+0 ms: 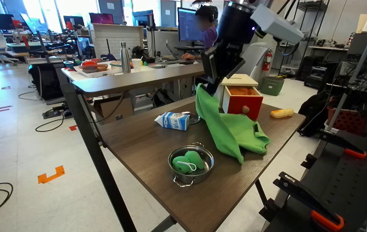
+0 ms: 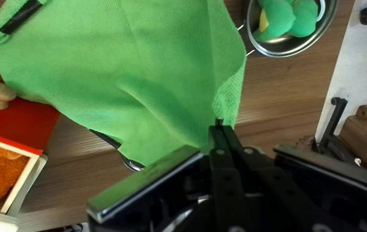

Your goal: Unfold the green object on the table

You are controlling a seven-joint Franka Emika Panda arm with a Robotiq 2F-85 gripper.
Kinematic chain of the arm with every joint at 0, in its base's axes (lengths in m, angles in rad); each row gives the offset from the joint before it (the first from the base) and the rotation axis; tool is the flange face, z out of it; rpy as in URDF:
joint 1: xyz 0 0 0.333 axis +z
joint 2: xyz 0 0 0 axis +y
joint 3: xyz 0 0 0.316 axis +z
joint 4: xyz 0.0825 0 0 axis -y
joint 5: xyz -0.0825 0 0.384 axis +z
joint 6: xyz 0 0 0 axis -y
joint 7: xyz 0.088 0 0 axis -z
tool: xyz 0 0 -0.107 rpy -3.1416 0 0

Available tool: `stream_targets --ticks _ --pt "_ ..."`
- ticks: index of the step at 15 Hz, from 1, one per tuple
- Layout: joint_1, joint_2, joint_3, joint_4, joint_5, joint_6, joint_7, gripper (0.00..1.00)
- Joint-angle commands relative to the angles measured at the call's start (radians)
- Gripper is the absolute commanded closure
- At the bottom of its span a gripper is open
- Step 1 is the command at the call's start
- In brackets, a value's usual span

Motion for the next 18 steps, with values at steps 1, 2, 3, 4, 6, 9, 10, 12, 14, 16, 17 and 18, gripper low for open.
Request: stream_targets --ticks 1,2,3,4,6,9,10,12,14,16,17,18 --pt "-0.014 0.074 0.013 0.071 0.01 -0.023 -0.025 0.99" --pt "-0.01 0.096 0.008 0.087 0.001 -0.027 -0.018 0.99" --pt "-0.01 0.117 0.006 0.102 -0.003 -0.032 -0.016 0.99" --pt "-0.007 0.142 0.001 0.12 -0.011 -0.035 -0.01 0.99" --pt "-0.001 0.187 -0.006 0.155 -0.023 -0.046 -0.002 0.99" --pt "0.006 0.247 -0.008 0.207 -0.031 -0.061 0.001 0.99" --pt "0.011 0.266 -0.01 0.223 -0.035 -0.059 0.005 0.99" --pt "0.017 0.3 -0.009 0.255 -0.036 -0.056 0.008 0.99" --pt "0.023 0.333 -0.006 0.286 -0.036 -0.052 0.007 0.99" --pt "0.033 0.363 -0.004 0.315 -0.036 -0.046 0.009 0.99" --pt "0.037 0.379 -0.001 0.329 -0.035 -0.046 0.007 0.99" --pt "0.041 0.393 0.0 0.34 -0.035 -0.046 0.007 0.99"
